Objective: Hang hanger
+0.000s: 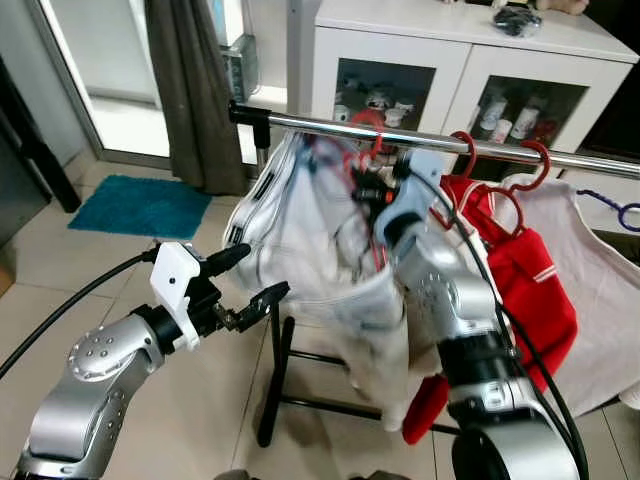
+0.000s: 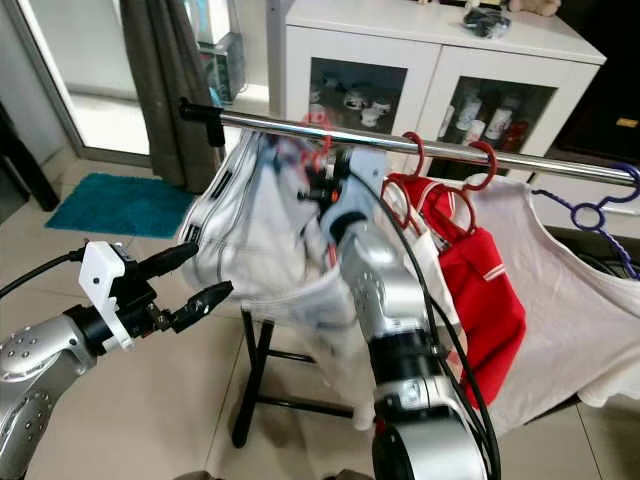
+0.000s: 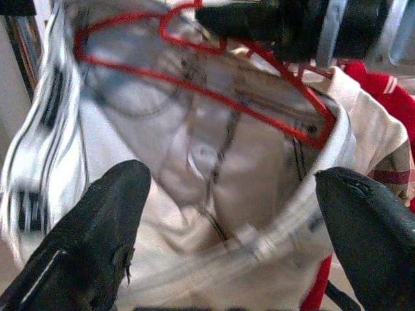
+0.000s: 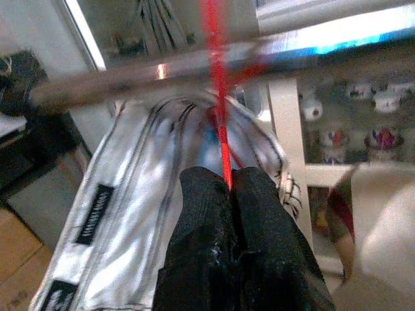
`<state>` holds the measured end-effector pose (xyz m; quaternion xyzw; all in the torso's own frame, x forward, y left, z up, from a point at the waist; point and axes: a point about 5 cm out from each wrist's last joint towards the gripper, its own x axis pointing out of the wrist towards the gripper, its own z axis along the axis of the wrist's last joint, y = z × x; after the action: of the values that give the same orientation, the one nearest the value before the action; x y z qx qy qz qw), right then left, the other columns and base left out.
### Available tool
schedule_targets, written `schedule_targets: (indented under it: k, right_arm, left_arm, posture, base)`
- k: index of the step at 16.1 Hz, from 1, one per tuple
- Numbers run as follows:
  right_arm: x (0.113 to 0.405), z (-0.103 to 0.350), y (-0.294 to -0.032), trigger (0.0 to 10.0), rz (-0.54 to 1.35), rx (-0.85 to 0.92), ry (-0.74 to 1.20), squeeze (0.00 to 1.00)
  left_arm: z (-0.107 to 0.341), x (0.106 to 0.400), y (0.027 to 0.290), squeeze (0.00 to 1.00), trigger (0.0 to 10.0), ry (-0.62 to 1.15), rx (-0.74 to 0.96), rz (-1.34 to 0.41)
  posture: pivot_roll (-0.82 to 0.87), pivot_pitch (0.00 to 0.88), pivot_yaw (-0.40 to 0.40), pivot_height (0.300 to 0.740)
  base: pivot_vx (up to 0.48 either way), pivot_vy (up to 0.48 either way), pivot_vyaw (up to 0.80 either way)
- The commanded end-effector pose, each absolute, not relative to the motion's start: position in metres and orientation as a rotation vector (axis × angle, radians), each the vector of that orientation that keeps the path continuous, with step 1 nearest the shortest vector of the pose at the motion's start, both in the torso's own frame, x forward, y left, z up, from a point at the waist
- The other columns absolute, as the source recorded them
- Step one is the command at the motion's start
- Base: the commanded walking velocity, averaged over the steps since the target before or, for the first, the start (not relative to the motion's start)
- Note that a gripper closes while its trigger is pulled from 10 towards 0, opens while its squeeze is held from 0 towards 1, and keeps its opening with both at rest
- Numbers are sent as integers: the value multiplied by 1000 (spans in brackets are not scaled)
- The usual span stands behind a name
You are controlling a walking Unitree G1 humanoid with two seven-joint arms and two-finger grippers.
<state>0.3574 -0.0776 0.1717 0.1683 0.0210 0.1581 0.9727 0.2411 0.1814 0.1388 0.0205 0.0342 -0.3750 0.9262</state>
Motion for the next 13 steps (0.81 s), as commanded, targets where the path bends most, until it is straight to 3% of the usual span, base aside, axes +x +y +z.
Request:
schedule_targets:
  k: [1, 5, 13]
  right_arm:
    - [361, 190, -81, 10000, 306, 348, -55, 0]
    - [368, 189, -71, 10000, 332, 306, -26, 0]
    - [377, 147, -59, 10000, 318, 83, 274, 0]
  left_arm:
    - [139, 239, 183, 1000, 10000, 78, 52, -761]
    - [139, 240, 181, 1000, 10000, 85, 57, -766]
    - [138, 240, 179, 1000, 10000, 99, 85, -764]
  posture:
    - [34, 0, -48, 740]
    - [29, 0, -45, 740]
    - [37, 0, -55, 740]
  base:
    - [0, 0, 0]
    - [0, 0, 0]
    - [0, 0, 0]
